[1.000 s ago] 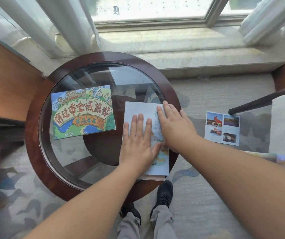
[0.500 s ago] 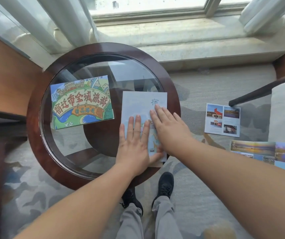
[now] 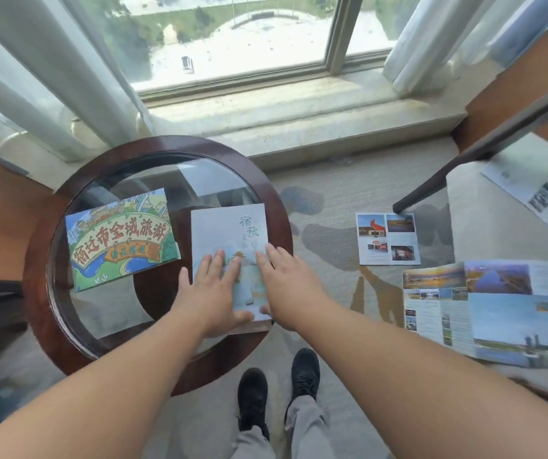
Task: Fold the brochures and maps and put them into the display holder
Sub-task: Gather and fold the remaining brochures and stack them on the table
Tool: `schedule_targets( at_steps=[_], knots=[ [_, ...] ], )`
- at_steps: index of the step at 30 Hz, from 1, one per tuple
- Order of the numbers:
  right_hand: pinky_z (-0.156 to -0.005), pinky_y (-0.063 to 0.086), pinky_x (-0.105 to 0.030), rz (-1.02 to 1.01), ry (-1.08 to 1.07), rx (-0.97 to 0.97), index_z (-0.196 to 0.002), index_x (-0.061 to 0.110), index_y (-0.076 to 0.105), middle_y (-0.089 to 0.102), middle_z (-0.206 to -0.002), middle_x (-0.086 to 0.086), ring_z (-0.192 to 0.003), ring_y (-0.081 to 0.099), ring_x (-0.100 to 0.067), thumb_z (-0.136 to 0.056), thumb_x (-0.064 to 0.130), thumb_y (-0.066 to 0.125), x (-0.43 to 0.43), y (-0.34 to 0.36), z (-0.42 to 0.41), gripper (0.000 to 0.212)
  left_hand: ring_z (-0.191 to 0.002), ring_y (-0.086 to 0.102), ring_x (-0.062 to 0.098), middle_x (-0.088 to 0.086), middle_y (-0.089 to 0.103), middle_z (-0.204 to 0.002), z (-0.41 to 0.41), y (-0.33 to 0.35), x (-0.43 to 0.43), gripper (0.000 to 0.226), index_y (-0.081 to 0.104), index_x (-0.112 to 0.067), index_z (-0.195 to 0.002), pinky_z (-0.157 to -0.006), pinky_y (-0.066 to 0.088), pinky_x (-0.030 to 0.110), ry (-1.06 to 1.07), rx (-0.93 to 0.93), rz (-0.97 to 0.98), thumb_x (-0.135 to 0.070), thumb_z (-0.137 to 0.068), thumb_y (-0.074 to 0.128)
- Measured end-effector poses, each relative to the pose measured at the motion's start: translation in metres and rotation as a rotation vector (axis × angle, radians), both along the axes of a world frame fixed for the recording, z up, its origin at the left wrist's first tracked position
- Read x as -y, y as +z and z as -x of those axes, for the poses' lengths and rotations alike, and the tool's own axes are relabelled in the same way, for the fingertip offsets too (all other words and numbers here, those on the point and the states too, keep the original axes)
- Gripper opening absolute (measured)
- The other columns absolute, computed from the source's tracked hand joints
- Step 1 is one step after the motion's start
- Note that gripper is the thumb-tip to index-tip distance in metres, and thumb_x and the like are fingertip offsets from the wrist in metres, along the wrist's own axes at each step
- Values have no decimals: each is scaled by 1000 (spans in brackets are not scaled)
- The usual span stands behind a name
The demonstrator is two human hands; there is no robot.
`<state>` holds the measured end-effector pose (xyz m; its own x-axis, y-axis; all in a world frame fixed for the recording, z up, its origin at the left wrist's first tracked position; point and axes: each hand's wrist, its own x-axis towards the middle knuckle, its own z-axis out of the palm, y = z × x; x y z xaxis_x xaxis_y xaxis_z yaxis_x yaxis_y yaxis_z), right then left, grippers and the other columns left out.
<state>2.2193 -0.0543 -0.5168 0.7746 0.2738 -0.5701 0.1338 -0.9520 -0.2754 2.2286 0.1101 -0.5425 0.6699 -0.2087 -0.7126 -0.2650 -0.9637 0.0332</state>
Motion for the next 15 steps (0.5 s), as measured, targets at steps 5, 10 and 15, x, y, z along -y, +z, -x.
schedule_targets(
  at_steps=[5, 10, 15],
  knots=[
    [-118, 18, -40, 40, -297, -12, -155, 17, 9, 10, -163, -5, -149, 10, -22, -98, 30, 51, 81, 40, 50, 72, -145, 22, 29, 11, 23, -158, -21, 46, 32, 60, 33, -23, -145, -117, 18, 53, -91, 137, -81, -53, -93, 40],
    [-105, 40, -41, 135, -581, 32, -143, 16, 32, 38, -145, -4, -133, 38, -25, -96, 33, 53, 159, 100, 100, 55, -127, 45, 26, 4, 50, -133, -7, 90, 106, 43, 49, -21, -129, -103, 35, 41, -208, 178, 115, -41, -91, 45],
    [-100, 42, -42, 137, -762, 71, -139, 17, 38, 40, -145, -3, -131, 39, -25, -96, 33, 51, 211, 137, 144, 48, -129, 46, 25, 4, 49, -142, 13, 121, 189, 53, 41, -22, -141, -103, 37, 41, -360, 172, 233, -41, -92, 46]
  ],
)
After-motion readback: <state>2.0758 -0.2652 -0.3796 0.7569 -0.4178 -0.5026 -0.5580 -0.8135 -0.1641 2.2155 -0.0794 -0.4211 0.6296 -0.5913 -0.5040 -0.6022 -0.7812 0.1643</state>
